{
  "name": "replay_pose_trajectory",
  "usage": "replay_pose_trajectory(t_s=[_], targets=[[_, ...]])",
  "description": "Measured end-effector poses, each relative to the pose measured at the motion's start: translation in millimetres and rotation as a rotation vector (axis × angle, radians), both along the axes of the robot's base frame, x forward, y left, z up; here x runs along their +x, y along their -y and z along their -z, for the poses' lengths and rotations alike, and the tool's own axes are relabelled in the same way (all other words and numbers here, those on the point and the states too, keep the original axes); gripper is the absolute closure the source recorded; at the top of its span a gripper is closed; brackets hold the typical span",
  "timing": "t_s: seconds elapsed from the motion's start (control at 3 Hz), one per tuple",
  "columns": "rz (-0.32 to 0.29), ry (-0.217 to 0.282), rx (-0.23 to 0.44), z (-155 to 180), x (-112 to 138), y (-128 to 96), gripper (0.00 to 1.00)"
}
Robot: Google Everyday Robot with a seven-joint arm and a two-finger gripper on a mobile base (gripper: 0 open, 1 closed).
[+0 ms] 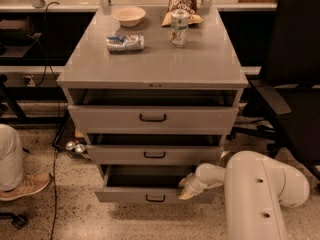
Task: Open bottom drawer
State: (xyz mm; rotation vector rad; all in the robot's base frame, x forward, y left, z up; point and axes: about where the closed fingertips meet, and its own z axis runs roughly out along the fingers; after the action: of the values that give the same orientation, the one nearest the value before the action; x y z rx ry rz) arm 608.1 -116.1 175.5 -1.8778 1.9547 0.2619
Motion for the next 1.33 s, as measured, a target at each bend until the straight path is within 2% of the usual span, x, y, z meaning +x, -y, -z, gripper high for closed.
replay_pose_trajectory(t_s=[1.0,1.33], targets=[[0.002,-0.020,-0.003,5.2,-11.3,3.1,1.00],[0.038,-0.044,-0.005,9.3,-36.1,4.8,1.00]])
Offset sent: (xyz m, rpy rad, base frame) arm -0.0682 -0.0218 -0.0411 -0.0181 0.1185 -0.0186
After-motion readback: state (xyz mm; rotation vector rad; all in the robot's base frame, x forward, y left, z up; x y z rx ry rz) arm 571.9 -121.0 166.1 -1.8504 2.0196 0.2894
